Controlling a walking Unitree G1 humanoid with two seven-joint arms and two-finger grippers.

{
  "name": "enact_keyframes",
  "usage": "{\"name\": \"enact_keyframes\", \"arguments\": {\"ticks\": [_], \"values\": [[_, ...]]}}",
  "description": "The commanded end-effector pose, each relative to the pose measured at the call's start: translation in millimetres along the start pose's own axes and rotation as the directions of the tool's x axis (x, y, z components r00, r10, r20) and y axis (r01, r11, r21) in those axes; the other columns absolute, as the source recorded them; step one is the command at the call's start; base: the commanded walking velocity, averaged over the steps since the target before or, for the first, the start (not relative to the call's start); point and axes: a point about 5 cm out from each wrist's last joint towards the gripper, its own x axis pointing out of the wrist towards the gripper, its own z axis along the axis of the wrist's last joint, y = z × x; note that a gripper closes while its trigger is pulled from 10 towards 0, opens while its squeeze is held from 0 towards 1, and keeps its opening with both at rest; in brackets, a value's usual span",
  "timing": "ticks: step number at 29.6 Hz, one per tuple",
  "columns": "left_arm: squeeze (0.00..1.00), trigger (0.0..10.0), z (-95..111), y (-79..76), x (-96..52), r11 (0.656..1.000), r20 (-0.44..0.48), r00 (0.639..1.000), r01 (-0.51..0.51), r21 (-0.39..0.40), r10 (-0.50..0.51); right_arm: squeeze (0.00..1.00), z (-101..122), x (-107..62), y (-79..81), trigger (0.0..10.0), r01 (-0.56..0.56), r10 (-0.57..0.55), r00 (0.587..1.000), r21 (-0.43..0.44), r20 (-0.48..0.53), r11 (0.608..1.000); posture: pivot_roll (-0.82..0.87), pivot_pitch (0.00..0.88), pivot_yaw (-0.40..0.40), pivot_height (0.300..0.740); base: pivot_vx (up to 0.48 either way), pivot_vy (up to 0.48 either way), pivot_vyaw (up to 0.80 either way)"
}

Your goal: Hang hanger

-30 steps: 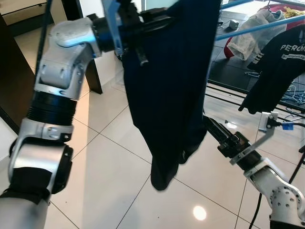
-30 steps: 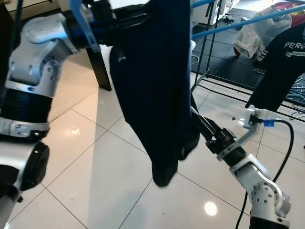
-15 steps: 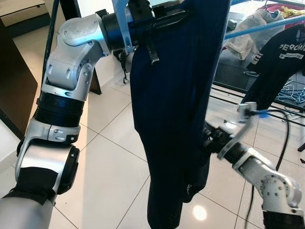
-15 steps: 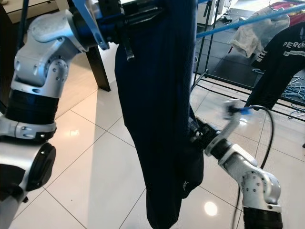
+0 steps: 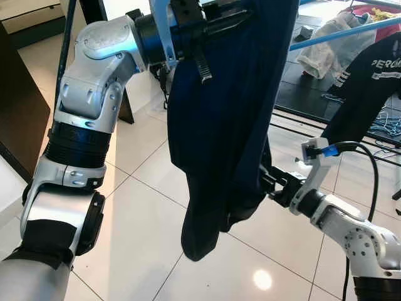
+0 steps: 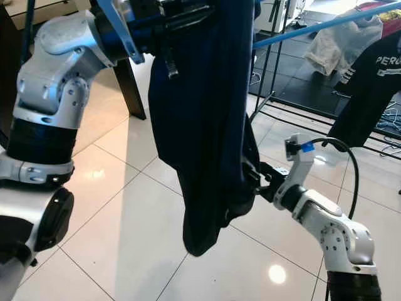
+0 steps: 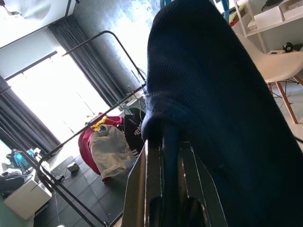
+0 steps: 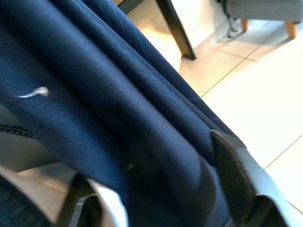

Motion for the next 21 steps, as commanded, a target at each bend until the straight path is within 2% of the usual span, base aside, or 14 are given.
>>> {"name": "enact_keyframes", "arguments": {"ticks": [1,4,6,10,13,17,19,21], "values": [[0.0,10.0,-1,4.9,-5.5,0.999,-0.03,0.999,-0.026,0.045,0.027,0.0,7,-4.2,-2.7,0.0,0.027,-0.027,1.0,-0.023,0.012,0.999,-0.02,0.126,0.028,0.74,0.0,0.0,0.0],[0.0,10.0,-16,6.7,-9.9,0.997,-0.095,0.994,-0.047,0.066,0.053,0.0,10,-8.7,-1.9,0.0,0.026,-0.027,1.0,-0.046,-0.014,0.999,-0.02,0.125,0.028,0.74,0.0,0.0,0.0],[0.0,10.0,-20,6.9,-10.9,0.996,-0.106,0.993,-0.051,0.067,0.058,0.0,8,-9.8,-2.8,0.0,0.033,-0.034,0.999,-0.05,-0.034,0.998,-0.02,0.125,0.028,0.74,0.0,0.0,0.0],[0.0,10.0,-26,8.6,-13.6,0.994,-0.144,0.986,-0.069,0.09,0.081,0.0,-3,-13.9,-17.1,0.0,0.144,-0.15,0.979,-0.051,-0.137,0.988,-0.02,0.122,0.024,0.74,0.0,0.0,0.0],[0.0,10.0,-32,9.5,-16.9,0.991,-0.177,0.98,-0.072,0.112,0.091,0.0,-2,-15.7,-21.8,0.0,0.178,-0.184,0.972,-0.054,-0.148,0.983,-0.02,0.12,0.024,0.74,0.0,0.0,0.0],[0.0,10.0,-45,10.1,-26.0,0.987,-0.238,0.966,-0.062,0.147,0.096,0.0,8,-20.1,-27.8,0.0,0.207,-0.212,0.97,-0.051,-0.122,0.977,-0.02,0.118,0.024,0.74,0.0,0.0,0.0],[0.0,10.0,-51,5.3,-40.8,0.995,-0.226,0.974,-0.004,0.103,0.027,0.0,26,-29.1,-38.1,0.0,0.247,-0.248,0.968,-0.026,-0.044,0.969,-0.02,0.119,0.023,0.74,0.0,0.0,0.0],[0.0,10.0,-52,3.3,-46.1,0.996,-0.217,0.976,0.017,0.085,0.002,0.0,33,-32.7,-41.7,0.0,0.26,-0.26,0.966,-0.014,-0.011,0.966,-0.02,0.119,0.023,0.74,0.0,0.0,0.0]]}}
